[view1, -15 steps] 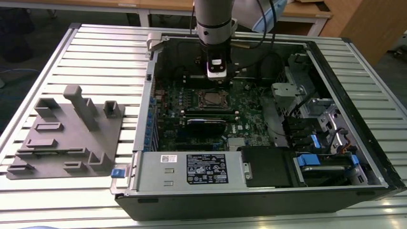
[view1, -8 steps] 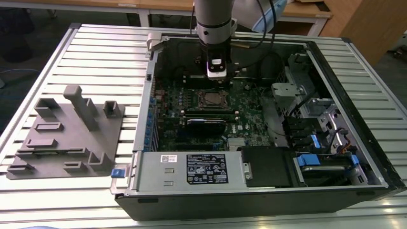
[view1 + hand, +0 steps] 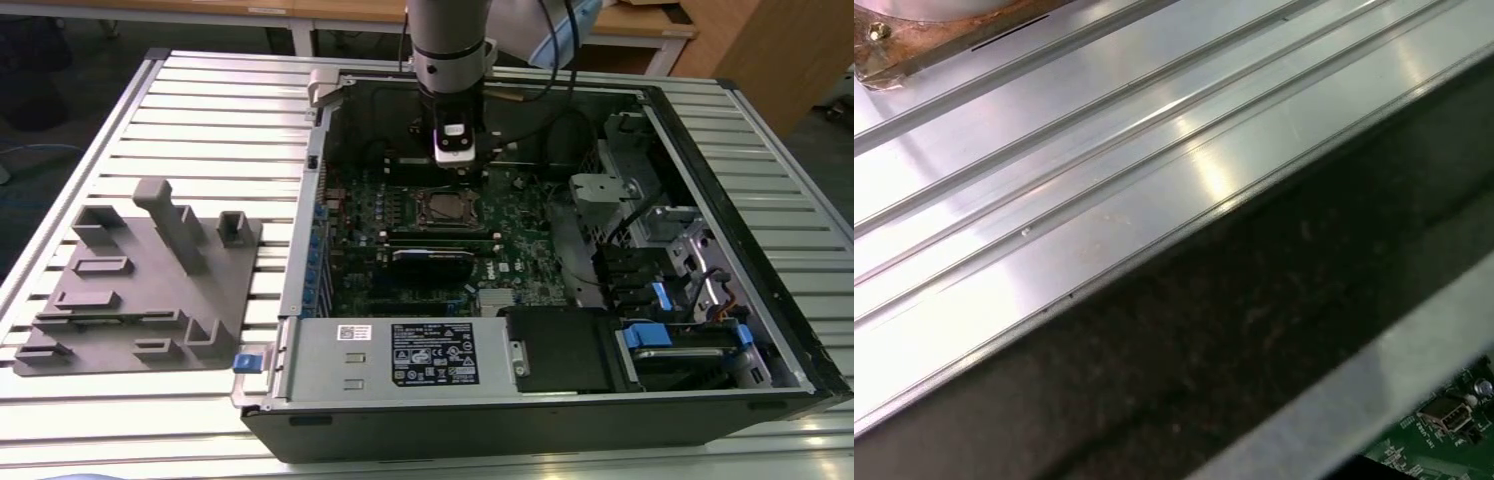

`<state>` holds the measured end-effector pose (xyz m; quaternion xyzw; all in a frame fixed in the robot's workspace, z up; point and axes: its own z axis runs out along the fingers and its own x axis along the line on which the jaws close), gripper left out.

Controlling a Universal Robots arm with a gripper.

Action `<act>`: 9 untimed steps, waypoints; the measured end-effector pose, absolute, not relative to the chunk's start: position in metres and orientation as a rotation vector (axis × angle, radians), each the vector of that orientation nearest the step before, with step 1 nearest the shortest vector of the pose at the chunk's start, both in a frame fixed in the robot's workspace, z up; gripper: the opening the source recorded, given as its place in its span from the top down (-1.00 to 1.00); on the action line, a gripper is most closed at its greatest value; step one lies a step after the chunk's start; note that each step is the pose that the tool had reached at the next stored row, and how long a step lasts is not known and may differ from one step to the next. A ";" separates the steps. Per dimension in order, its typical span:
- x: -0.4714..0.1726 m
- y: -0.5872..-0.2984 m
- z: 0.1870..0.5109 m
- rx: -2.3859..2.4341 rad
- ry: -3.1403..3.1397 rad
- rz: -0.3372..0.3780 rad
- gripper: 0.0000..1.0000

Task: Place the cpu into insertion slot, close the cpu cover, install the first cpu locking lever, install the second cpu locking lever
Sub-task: 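Install the first cpu locking lever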

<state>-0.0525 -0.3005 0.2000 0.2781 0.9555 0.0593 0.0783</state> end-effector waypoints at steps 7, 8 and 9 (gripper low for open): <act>-0.052 -0.300 0.199 0.829 2.857 0.161 0.79; -0.052 -0.300 0.199 0.829 2.857 0.161 0.79; -0.052 -0.300 0.199 0.829 2.857 0.160 0.79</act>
